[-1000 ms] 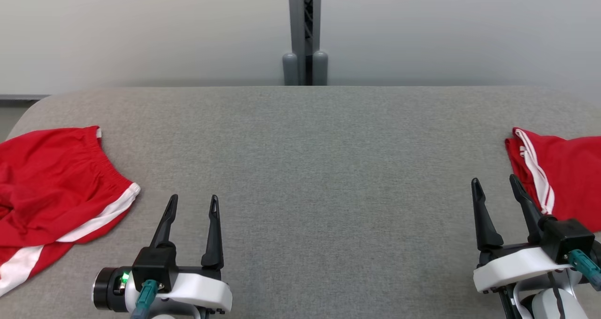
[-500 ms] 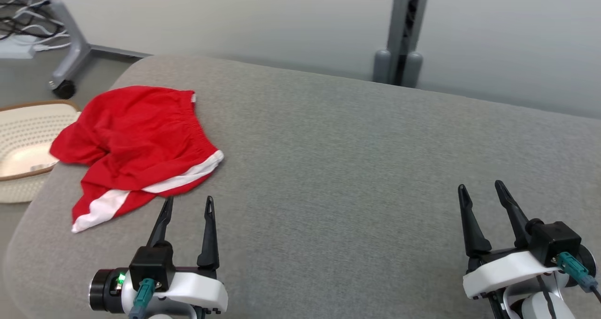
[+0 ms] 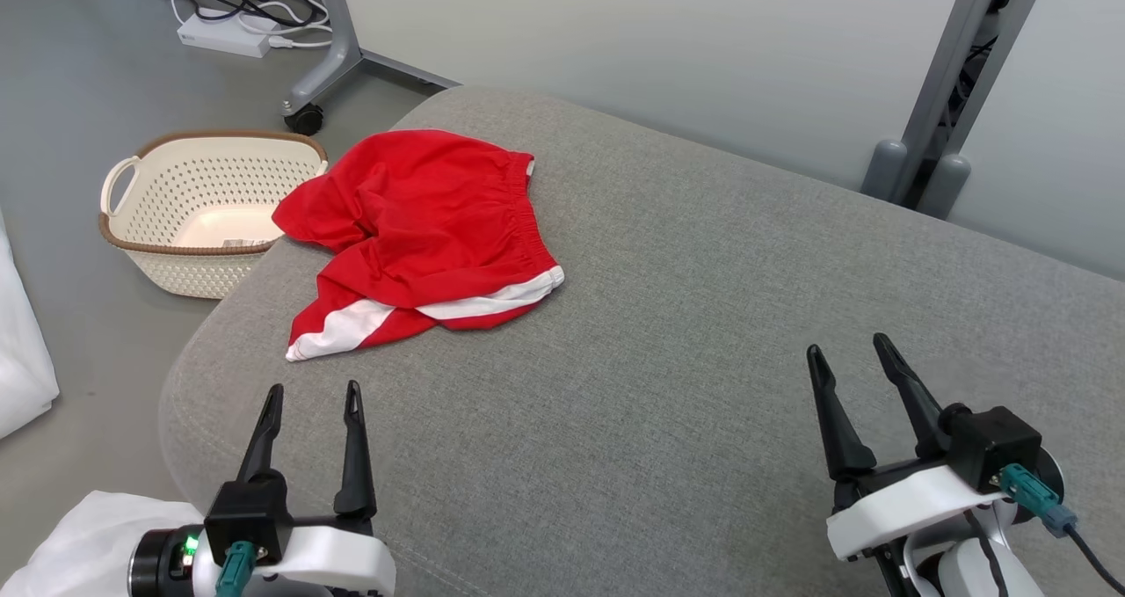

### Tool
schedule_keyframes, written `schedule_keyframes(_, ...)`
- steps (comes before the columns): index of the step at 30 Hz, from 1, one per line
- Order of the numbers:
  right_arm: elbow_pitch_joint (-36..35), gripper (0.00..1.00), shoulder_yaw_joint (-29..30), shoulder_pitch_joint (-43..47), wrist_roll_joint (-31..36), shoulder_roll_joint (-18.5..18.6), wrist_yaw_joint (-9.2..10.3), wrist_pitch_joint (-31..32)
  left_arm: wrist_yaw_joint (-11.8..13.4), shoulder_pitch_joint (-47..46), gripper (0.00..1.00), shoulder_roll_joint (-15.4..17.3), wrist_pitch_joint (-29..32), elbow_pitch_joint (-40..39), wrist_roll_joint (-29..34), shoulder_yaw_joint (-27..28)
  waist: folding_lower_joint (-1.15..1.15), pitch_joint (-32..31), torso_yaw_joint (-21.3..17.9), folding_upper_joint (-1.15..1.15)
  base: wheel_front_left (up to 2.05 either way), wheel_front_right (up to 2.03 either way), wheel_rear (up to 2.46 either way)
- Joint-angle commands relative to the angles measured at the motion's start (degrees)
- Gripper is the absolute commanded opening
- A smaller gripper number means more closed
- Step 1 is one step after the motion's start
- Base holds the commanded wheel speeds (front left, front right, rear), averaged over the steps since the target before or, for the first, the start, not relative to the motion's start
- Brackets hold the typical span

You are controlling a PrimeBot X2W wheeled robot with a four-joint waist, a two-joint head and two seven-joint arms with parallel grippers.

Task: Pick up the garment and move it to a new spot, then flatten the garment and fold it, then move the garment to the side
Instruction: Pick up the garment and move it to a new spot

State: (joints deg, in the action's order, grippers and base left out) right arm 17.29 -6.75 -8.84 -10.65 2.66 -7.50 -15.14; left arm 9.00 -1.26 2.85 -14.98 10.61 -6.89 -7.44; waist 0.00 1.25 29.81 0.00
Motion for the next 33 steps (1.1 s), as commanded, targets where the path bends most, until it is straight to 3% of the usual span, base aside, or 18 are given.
schedule_keyframes(1, 0.4, 1.0, -0.7, -0.7, -0.4, 0.5, 0.01, -0.1, 0.6, 1.1, 1.0, 0.1, -0.1, -0.4, -0.3, 0.4, 0.0, 0.3, 0.3, 0.0, 0.0, 0.0, 0.0)
schedule_keyframes(10, 1.6, 1.0, -1.6, -1.3, -0.5, 0.5, 0.01, -0.1, 1.1, 1.2, 1.0, 0.1, -0.1, -0.6, -0.9, 1.2, 0.0, -0.1, 0.1, 0.0, 0.0, 0.0, 0.0)
schedule_keyframes(20, -0.1, 1.0, -0.3, 0.7, 0.3, 0.4, 0.0, -0.1, -0.3, -1.0, 1.0, 0.2, -0.1, 0.7, 0.3, 3.7, 0.0, -0.6, -1.3, 0.0, 0.0, 0.0, 0.0)
schedule_keyframes(30, -5.1, 1.0, -3.3, -5.5, 4.8, 0.6, 0.0, -0.1, -3.8, -10.3, 1.0, 1.3, -0.1, 4.1, 0.4, 11.1, 0.0, 10.3, -8.0, 0.0, 0.0, 0.0, 0.0)
schedule_keyframes(33, -6.2, 1.0, -7.8, -8.8, 6.7, 2.3, 0.0, -0.1, -4.3, -14.5, 1.0, 2.9, -0.1, 6.4, 0.3, 13.7, 0.0, 14.6, -10.7, 0.0, 0.0, 0.0, 0.0)
